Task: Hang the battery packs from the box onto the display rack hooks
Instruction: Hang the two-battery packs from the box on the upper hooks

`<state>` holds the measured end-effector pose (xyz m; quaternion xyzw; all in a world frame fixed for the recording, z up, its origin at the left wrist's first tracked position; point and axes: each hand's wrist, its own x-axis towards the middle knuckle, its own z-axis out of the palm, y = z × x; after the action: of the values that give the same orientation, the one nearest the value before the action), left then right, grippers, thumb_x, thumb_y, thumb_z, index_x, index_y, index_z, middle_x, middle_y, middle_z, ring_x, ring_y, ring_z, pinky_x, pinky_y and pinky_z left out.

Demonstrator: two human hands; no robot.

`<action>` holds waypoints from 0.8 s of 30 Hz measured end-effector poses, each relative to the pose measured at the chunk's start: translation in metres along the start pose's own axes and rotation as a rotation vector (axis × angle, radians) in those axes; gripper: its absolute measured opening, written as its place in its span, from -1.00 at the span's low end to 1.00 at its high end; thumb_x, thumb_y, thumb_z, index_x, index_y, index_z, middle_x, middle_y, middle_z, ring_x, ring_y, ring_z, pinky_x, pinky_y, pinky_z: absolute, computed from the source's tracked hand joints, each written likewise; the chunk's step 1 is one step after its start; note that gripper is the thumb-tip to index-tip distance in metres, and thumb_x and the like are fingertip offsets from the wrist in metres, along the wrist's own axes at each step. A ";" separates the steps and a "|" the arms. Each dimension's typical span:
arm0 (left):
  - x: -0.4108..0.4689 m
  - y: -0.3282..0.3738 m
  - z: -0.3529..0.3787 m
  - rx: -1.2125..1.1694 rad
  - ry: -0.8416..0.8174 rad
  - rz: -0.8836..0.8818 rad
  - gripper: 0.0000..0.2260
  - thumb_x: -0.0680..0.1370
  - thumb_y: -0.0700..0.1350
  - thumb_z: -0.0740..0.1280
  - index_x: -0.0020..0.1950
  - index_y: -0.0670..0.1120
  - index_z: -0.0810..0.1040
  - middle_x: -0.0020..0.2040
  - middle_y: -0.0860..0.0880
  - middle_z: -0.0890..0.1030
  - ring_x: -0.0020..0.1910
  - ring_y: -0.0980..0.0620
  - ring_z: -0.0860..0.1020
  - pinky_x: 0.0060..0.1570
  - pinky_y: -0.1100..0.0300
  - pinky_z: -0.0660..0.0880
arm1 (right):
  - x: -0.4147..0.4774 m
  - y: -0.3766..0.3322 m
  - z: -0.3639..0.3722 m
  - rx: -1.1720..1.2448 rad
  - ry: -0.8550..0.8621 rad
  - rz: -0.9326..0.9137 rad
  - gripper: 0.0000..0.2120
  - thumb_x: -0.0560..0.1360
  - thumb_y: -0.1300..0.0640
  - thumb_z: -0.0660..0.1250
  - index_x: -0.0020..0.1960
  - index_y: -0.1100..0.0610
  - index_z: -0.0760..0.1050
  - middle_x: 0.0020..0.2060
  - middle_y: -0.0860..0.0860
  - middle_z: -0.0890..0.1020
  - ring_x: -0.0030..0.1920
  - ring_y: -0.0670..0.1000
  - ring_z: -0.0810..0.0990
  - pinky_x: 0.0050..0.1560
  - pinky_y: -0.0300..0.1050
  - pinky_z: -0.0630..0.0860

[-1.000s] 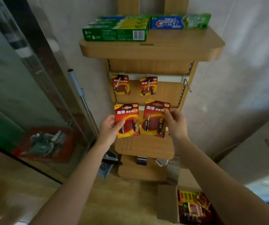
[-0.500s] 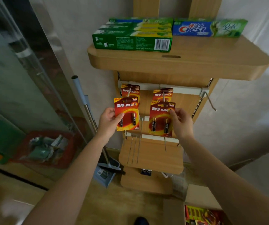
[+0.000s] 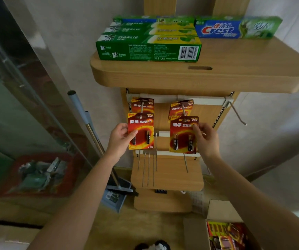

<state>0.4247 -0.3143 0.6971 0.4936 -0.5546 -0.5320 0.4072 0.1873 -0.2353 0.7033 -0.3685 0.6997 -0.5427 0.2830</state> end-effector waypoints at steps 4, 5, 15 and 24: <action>0.012 -0.001 -0.001 -0.011 -0.035 -0.010 -0.78 0.52 -0.16 0.33 0.11 -0.10 0.38 0.00 0.06 0.58 0.07 0.06 0.56 -0.09 0.30 0.51 | -0.002 0.001 0.002 0.010 0.023 0.005 -0.75 0.56 0.01 0.21 0.07 0.19 0.46 0.00 0.09 0.61 0.01 0.02 0.59 -0.22 -0.25 0.51; 0.014 0.000 0.000 -0.014 -0.043 -0.013 -0.78 0.52 -0.16 0.33 0.12 -0.10 0.38 -0.01 0.08 0.58 0.06 0.08 0.56 -0.10 0.31 0.51 | -0.002 0.001 0.002 0.012 0.029 0.009 -0.76 0.56 0.01 0.21 0.06 0.18 0.46 -0.01 0.09 0.61 0.00 0.02 0.59 -0.23 -0.25 0.51; 0.036 0.004 0.005 -0.026 -0.062 -0.039 -0.81 0.53 -0.23 0.30 0.12 -0.15 0.38 0.04 -0.02 0.56 0.05 0.04 0.54 -0.16 0.33 0.50 | 0.022 0.006 0.006 -0.072 0.079 0.080 -0.75 0.55 0.02 0.23 0.10 0.17 0.50 0.03 0.11 0.62 0.04 0.07 0.61 -0.10 -0.09 0.58; 0.065 0.009 0.012 0.157 -0.020 -0.048 -0.75 0.54 -0.23 0.29 0.20 -0.25 0.41 0.21 -0.19 0.54 0.21 -0.12 0.52 0.10 0.08 0.50 | 0.070 -0.012 0.018 -0.299 0.051 0.114 -0.73 0.56 0.05 0.21 0.15 0.17 0.51 0.02 0.11 0.63 -0.05 0.06 0.58 -0.12 -0.09 0.50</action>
<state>0.4006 -0.3759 0.7001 0.5320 -0.5865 -0.5014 0.3487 0.1639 -0.3046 0.7103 -0.3524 0.7993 -0.4248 0.2376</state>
